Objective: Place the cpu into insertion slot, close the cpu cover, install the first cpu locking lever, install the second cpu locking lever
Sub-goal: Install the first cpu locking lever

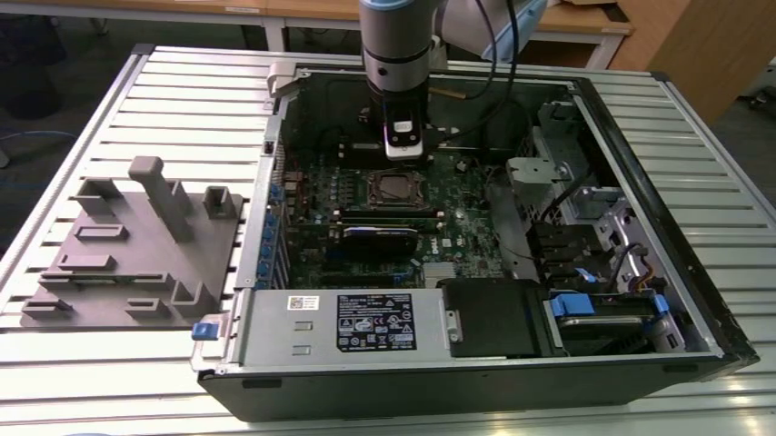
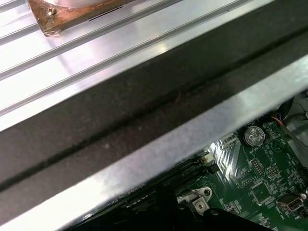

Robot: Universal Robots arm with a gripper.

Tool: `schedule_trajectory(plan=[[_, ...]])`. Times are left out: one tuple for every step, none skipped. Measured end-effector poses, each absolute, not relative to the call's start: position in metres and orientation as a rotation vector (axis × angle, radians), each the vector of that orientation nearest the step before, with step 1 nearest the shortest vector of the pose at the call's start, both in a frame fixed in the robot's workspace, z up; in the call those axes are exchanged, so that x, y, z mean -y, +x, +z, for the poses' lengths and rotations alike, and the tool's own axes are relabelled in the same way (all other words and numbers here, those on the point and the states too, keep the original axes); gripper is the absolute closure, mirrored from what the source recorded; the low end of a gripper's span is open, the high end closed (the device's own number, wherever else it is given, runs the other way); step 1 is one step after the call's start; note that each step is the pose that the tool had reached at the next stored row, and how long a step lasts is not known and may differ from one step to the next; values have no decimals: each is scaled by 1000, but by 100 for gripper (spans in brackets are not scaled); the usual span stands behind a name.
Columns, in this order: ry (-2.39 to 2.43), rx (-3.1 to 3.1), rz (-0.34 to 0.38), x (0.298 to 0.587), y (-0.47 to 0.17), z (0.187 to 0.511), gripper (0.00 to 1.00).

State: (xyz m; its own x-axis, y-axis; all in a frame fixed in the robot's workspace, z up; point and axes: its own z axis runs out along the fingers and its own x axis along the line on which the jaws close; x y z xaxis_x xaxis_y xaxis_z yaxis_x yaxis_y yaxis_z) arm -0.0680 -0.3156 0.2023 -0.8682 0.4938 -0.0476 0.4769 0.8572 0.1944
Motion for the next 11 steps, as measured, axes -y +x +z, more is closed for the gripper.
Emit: schedule_trajectory(plan=[[768, -2933, 271, 316, -68, 202, 90], [768, -2933, 271, 316, -68, 202, 90], [768, -2933, 271, 316, -68, 202, 90], [768, -2933, 271, 316, -68, 202, 90], [768, -2933, 271, 316, -68, 202, 90], [768, -2933, 271, 316, -68, 202, 90], [768, -2932, 271, 316, -68, 202, 90], [768, -2932, 271, 316, -68, 202, 90], [768, -2932, 271, 316, -68, 201, 90], [767, -2931, 271, 316, -68, 200, 90], [767, -2930, 271, 316, -68, 200, 90]])
